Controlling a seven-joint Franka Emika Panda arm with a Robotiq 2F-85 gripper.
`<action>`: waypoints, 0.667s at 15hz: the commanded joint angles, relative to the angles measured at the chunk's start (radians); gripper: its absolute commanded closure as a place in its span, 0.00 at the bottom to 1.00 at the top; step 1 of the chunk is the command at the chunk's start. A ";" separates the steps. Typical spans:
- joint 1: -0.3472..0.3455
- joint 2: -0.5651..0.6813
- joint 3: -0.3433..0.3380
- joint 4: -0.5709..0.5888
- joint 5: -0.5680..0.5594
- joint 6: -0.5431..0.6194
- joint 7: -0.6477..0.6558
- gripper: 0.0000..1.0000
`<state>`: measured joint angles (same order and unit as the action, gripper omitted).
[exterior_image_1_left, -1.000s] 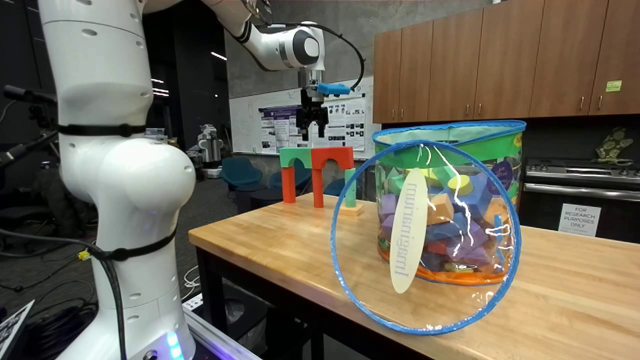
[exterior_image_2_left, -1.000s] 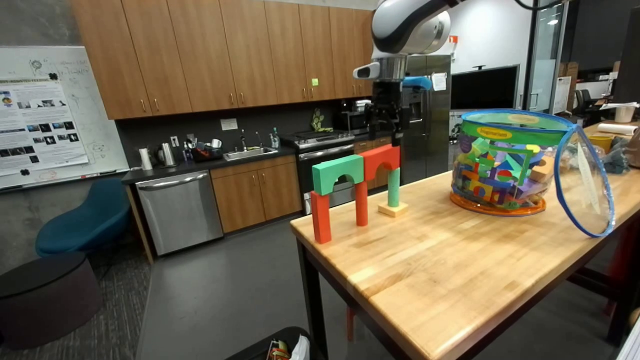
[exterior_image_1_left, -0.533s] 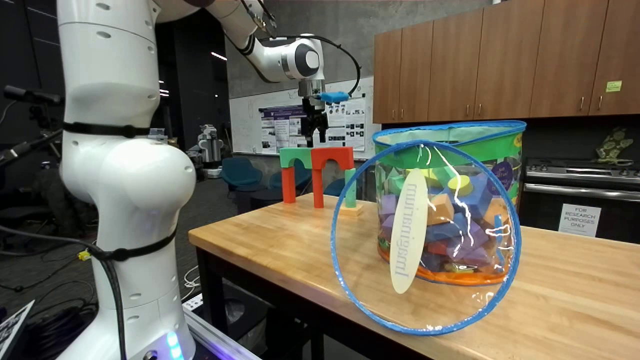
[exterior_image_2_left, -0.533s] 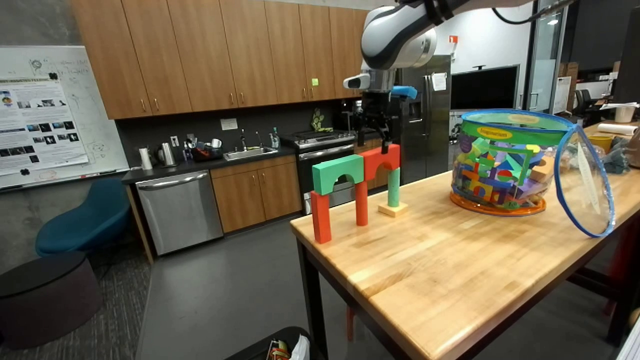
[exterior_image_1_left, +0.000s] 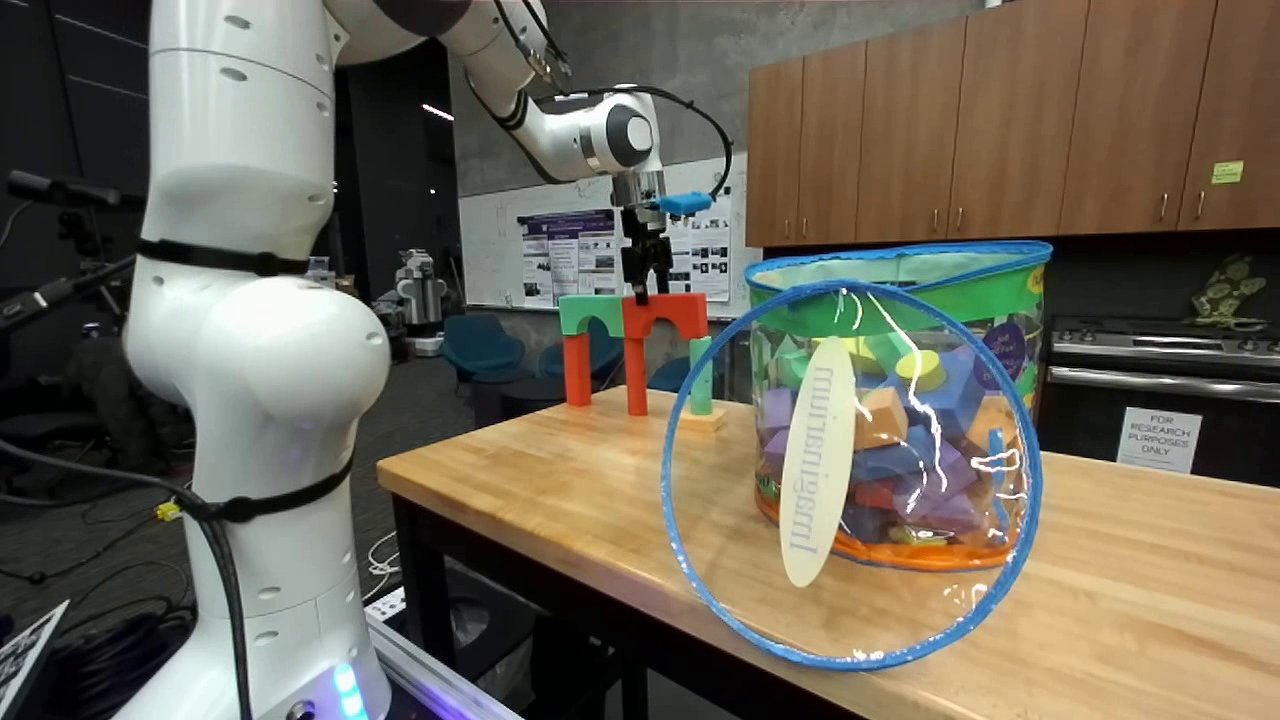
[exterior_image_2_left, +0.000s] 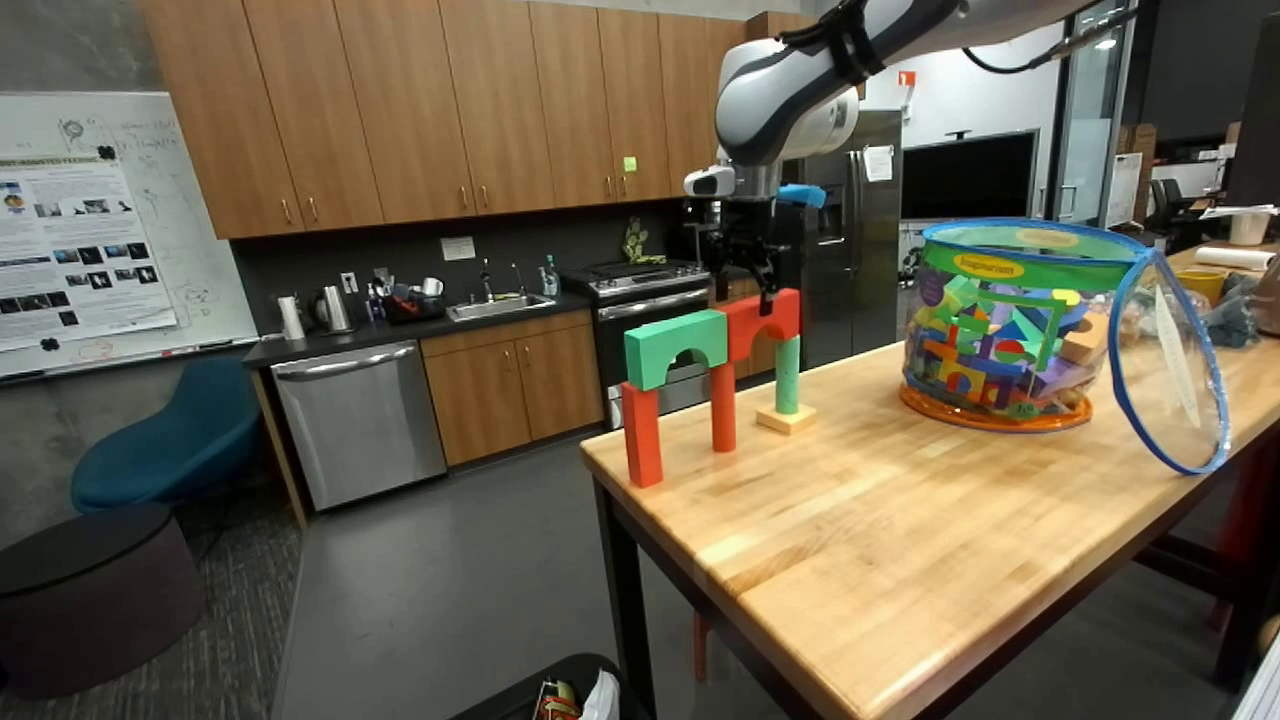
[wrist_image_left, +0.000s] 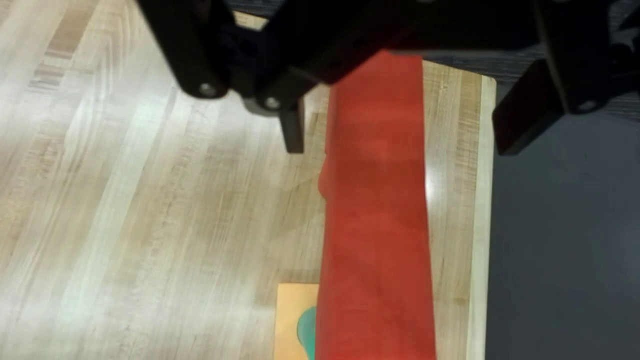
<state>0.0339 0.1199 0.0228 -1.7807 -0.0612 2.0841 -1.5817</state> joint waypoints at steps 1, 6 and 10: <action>-0.016 0.030 0.005 0.036 -0.020 -0.006 -0.007 0.36; -0.024 0.031 0.003 0.041 -0.035 -0.009 0.001 0.76; -0.029 -0.003 -0.003 0.033 -0.070 -0.037 0.007 0.84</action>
<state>0.0146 0.1466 0.0203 -1.7516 -0.0955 2.0767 -1.5805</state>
